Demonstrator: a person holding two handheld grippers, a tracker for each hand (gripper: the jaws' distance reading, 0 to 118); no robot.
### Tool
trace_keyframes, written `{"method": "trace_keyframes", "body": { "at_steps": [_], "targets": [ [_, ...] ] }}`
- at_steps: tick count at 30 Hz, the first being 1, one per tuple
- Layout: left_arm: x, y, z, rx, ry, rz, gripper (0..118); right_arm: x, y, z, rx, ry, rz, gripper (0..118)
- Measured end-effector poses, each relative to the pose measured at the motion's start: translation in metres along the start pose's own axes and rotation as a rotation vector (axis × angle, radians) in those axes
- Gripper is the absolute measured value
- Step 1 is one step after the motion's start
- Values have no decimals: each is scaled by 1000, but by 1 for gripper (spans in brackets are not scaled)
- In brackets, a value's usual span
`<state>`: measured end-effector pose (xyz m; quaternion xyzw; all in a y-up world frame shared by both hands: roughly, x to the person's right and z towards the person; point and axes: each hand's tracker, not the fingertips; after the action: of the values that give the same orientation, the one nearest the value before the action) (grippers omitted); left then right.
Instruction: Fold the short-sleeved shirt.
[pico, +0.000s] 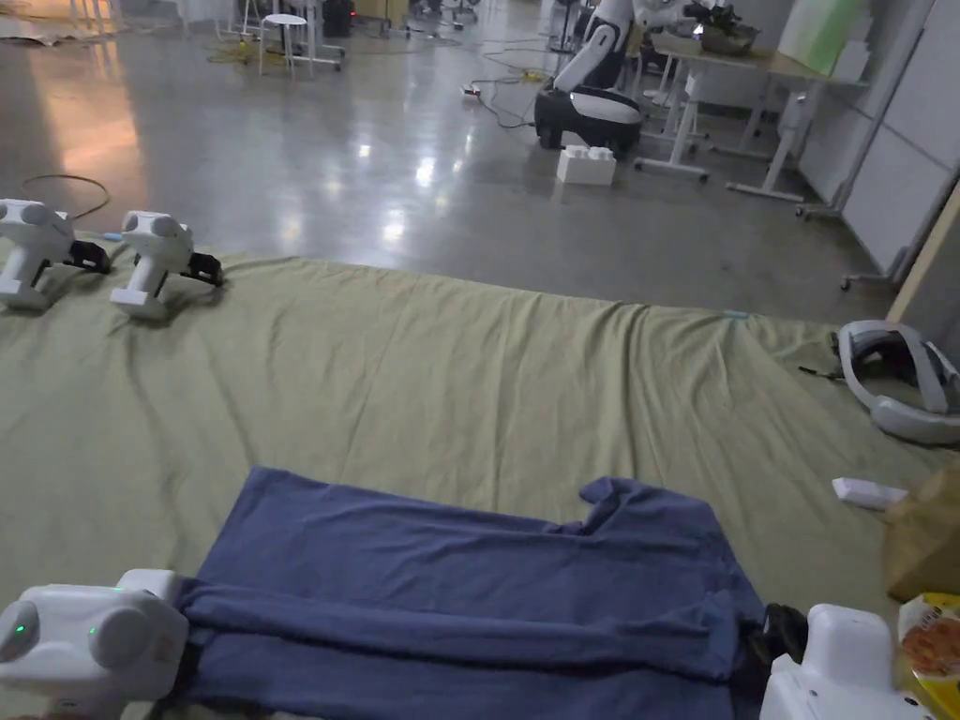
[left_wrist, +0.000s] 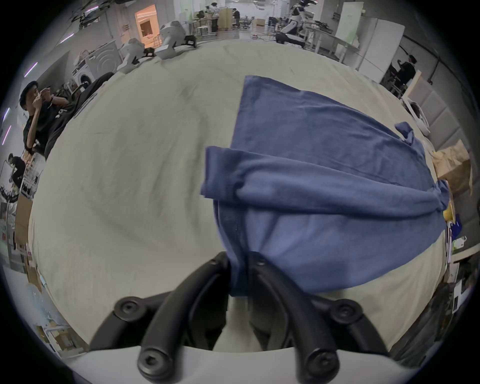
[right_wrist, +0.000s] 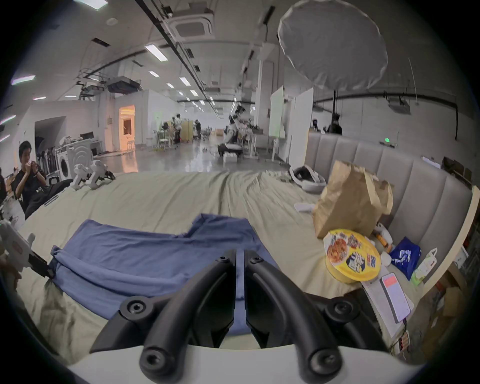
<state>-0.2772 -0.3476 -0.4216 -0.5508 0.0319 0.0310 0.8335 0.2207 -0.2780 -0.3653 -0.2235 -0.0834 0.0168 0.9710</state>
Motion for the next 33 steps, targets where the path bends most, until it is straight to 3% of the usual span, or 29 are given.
{"method": "trace_keyframes", "body": {
  "at_steps": [2,6,9,14,18,20,22,24,26,29,33],
  "targets": [
    [0,-2,4,6,-7,-4,9,16,2,-12,-82,-15,-5,19],
    [-7,-3,13,30,-25,-9,9,50,6,-42,-288,8,-24,59],
    [-8,-4,20,54,-25,-20,9,70,3,-63,-409,59,-61,68],
    [-9,-4,24,72,-31,-19,9,73,-14,-98,-554,122,43,75],
    [-12,-4,19,70,-35,-16,9,65,-35,-122,-648,91,129,78],
    [-13,-5,14,67,-36,-11,9,63,-48,-134,-710,93,134,78],
    [-13,-6,12,63,-34,-10,9,62,-59,-142,-755,103,105,77],
    [-11,-8,12,61,-33,-9,9,62,-59,-137,-699,80,70,75],
    [-11,-9,12,65,-32,-6,9,59,-60,-132,-683,89,79,59],
    [-12,-9,11,71,-33,-1,9,56,-59,-130,-659,84,117,14],
    [-11,-10,12,81,-30,-2,9,54,-56,-126,-648,90,129,8]
  ]
}}
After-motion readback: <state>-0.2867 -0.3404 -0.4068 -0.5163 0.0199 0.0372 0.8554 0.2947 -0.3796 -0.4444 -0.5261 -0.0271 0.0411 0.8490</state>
